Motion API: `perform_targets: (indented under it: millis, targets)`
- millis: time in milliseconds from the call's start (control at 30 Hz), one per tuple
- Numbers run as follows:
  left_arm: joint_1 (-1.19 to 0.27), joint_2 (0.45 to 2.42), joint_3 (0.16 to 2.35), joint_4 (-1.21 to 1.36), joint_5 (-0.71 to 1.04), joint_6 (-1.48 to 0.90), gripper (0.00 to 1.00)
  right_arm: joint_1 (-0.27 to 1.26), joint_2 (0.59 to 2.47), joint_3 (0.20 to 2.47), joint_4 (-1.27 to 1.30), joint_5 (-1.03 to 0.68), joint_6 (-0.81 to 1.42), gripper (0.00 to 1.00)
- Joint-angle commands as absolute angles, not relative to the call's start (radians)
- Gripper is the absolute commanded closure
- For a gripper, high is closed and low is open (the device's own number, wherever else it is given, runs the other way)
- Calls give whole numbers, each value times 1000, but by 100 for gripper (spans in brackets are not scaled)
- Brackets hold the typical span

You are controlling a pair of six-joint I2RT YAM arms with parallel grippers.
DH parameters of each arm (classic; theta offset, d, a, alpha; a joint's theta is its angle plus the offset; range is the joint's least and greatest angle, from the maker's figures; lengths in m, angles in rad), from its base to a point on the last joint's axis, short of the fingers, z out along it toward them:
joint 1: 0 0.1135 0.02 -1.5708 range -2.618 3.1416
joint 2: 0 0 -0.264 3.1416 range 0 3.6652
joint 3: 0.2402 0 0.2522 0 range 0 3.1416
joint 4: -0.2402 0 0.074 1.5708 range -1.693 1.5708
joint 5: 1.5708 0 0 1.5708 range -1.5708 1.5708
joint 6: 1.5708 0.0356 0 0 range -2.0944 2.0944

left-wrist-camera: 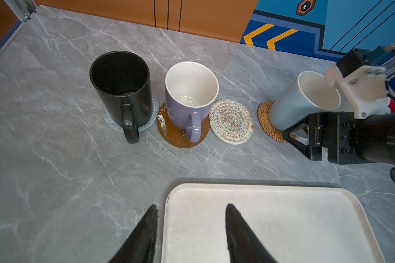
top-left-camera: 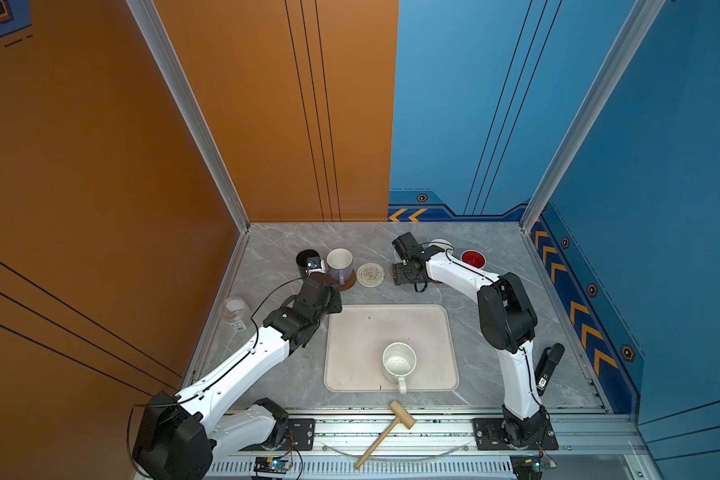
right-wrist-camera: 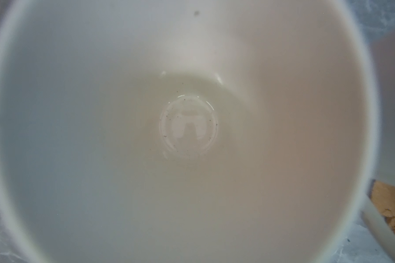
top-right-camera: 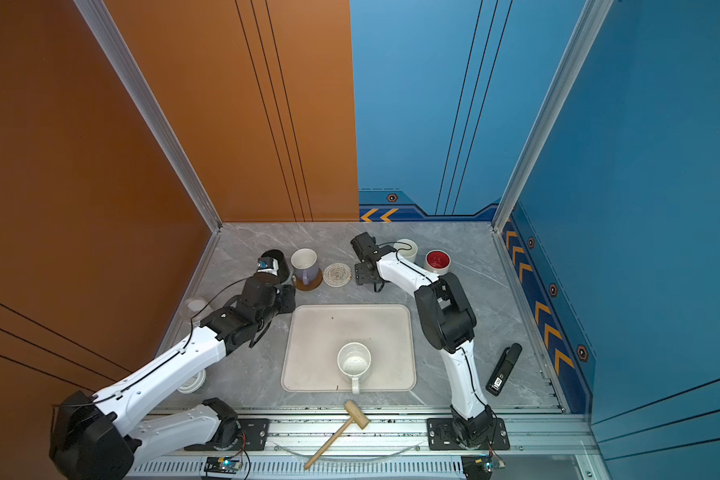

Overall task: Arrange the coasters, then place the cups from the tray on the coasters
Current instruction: 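Open right gripper and draw it back while left gripper moves over the speckled mug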

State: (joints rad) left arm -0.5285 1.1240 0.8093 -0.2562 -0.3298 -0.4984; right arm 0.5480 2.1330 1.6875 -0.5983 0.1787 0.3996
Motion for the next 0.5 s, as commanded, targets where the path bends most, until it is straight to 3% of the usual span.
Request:
perform_targets:
  millis: [0,300,467]
  targets:
    - [-519,1110,826,-272,-336,-500,50,552,2021,1655,-594,189,399,20]
    - [-571,1051,840,-325,-318,-488,49,593,1844,1504,-614,224,396,18]
    - [-671,1006,854,-425,-311,-481,44,630,1720,1397,-627,259,407,18]
